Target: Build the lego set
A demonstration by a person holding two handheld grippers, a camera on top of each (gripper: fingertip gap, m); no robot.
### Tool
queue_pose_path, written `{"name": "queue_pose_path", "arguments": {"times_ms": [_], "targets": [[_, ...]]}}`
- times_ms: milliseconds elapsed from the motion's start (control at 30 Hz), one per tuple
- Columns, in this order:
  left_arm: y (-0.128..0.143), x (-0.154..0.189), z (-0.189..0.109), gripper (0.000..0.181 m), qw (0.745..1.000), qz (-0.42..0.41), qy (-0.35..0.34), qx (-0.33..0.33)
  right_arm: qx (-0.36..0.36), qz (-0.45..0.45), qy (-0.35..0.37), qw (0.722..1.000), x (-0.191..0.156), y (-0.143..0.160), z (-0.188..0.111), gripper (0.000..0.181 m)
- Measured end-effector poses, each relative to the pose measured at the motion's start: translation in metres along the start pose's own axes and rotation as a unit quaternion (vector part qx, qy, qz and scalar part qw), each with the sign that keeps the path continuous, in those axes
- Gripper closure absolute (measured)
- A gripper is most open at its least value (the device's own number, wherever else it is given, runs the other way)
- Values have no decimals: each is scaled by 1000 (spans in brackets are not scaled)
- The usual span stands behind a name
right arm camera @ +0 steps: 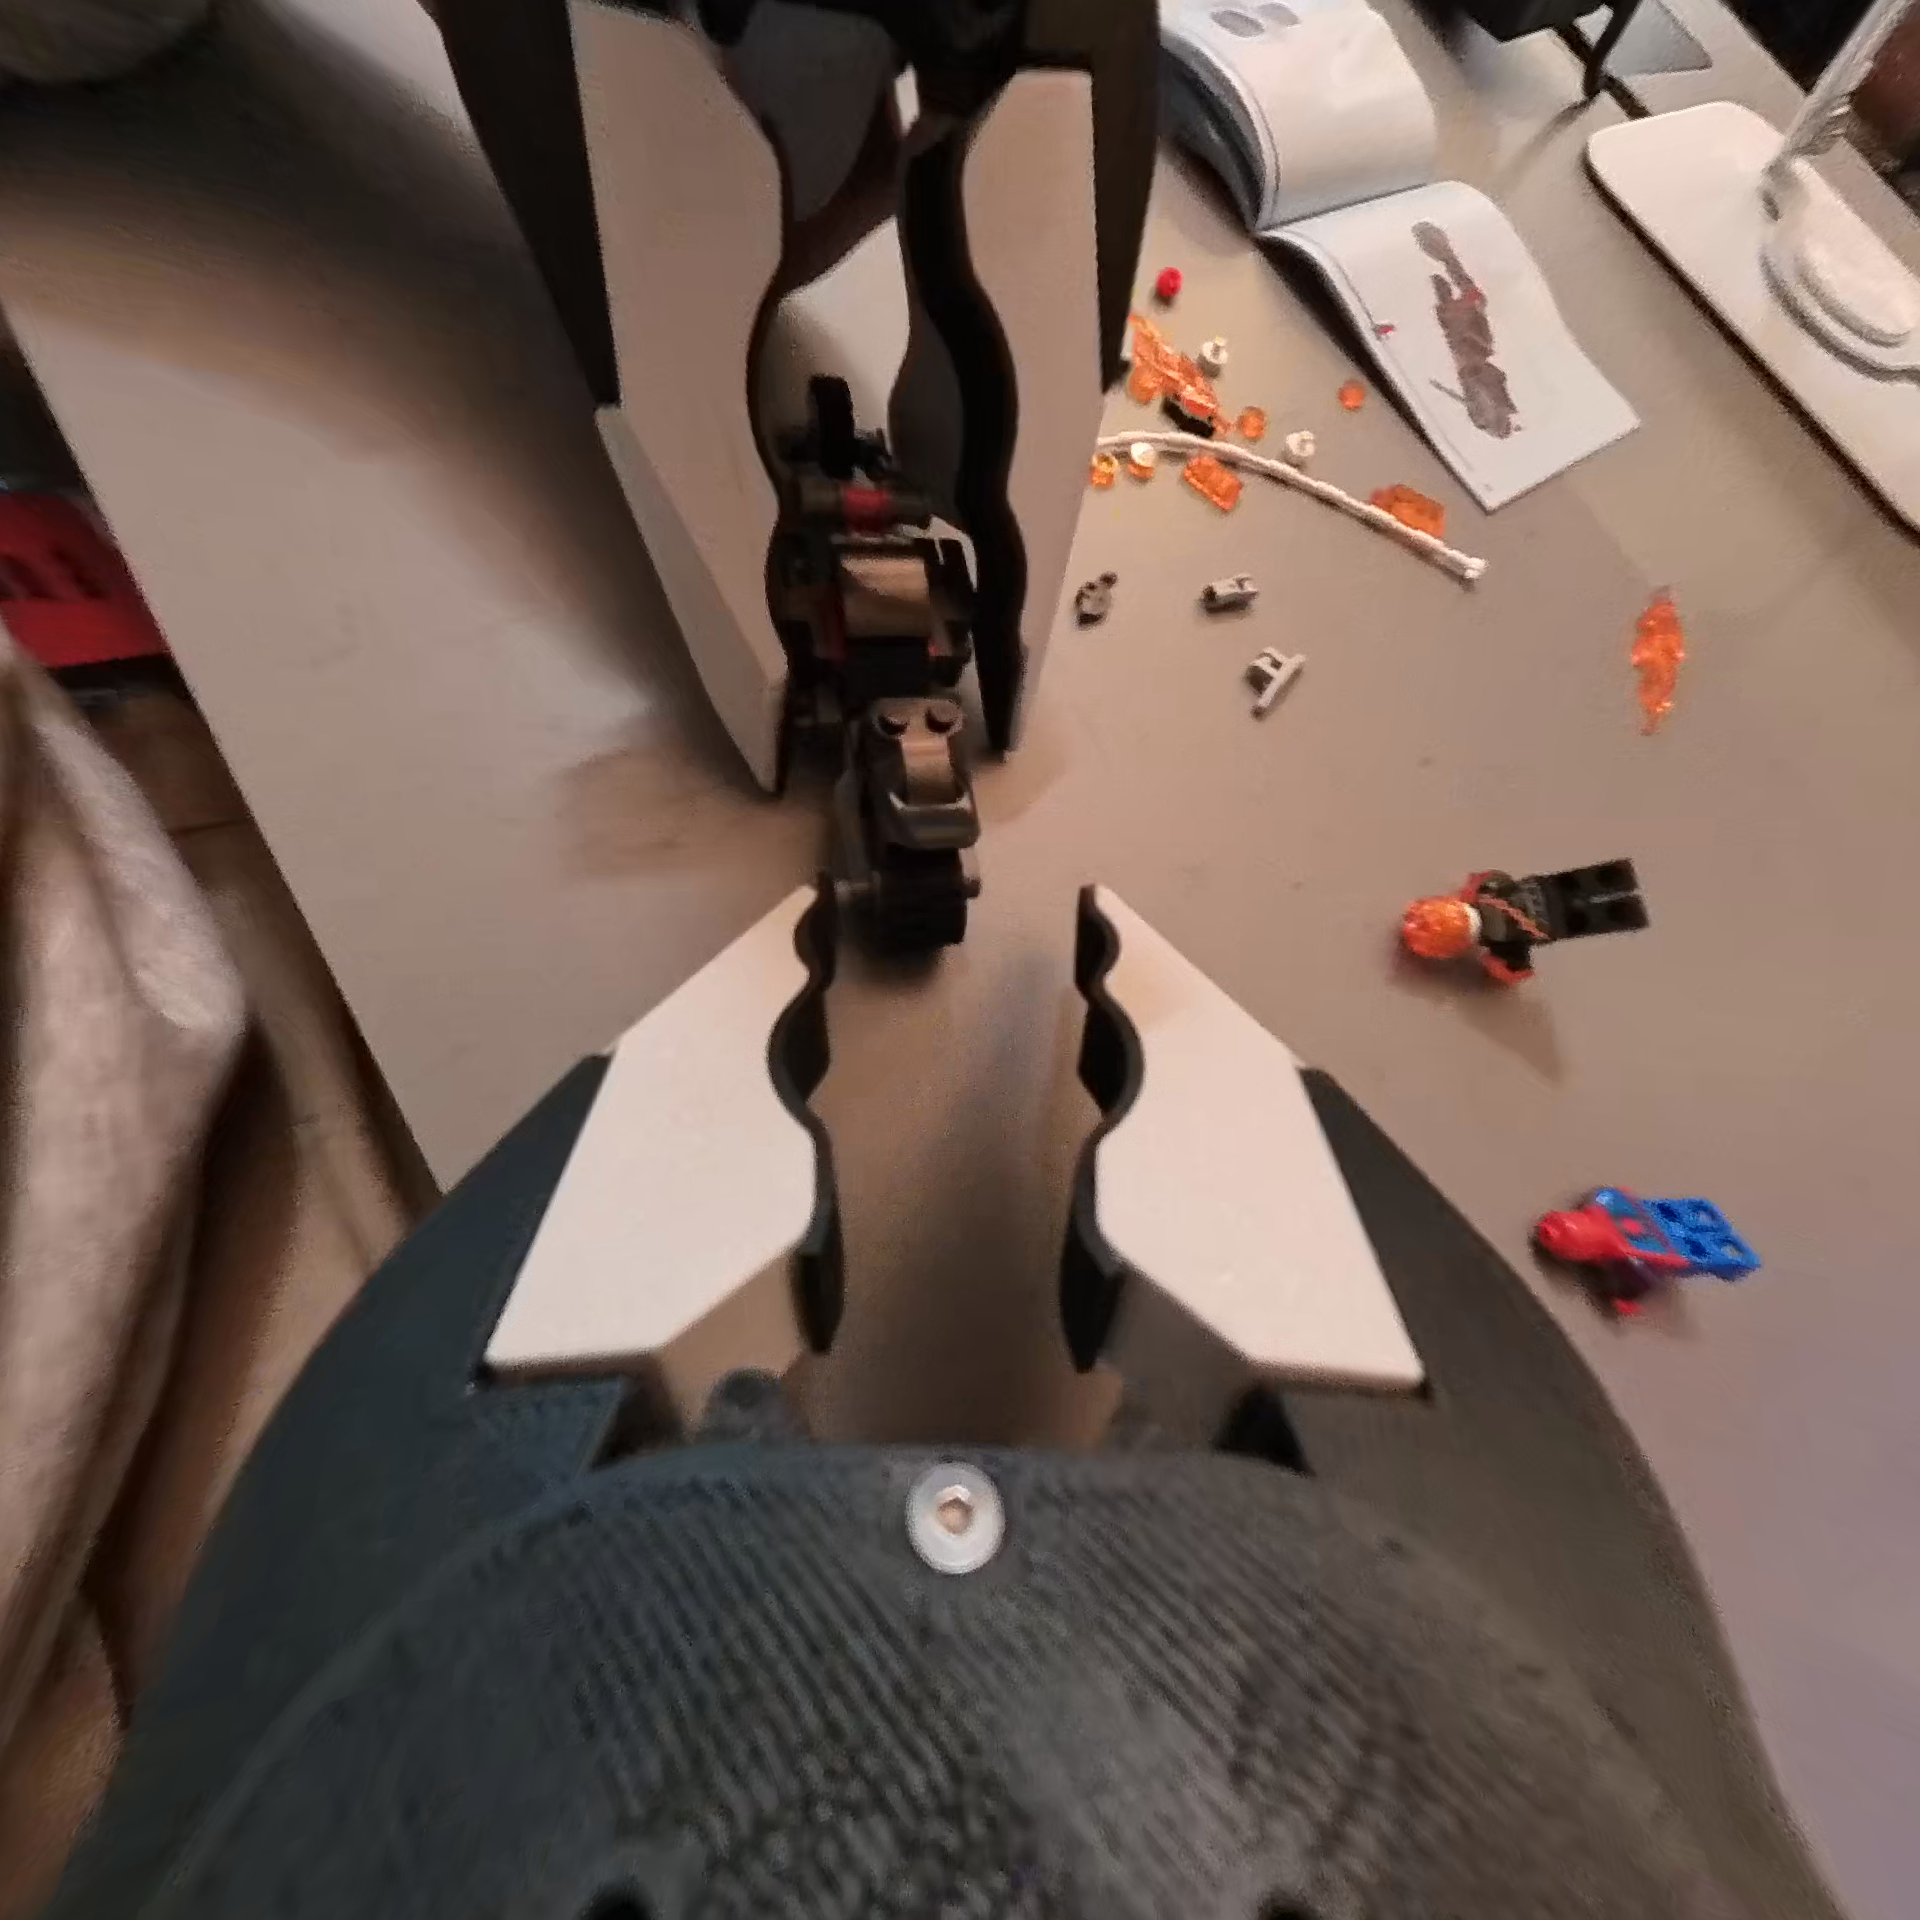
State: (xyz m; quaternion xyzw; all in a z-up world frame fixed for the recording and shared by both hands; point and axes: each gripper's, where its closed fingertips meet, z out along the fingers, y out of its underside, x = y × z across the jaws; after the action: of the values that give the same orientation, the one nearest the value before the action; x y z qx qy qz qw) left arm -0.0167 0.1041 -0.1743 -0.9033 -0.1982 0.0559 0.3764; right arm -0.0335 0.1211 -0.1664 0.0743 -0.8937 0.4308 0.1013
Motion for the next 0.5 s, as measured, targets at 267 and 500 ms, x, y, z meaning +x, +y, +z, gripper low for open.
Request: {"name": "queue_pose_path", "arguments": {"times_ms": [267,500], "targets": [[0,-1,0,135,1000,-1,0,-1,2,-6,0,1000,-8,0,-5,158],[0,-2,0,135,1000,-4,1,1,10,31,-27,999,-9,-2,-7,156]]}}
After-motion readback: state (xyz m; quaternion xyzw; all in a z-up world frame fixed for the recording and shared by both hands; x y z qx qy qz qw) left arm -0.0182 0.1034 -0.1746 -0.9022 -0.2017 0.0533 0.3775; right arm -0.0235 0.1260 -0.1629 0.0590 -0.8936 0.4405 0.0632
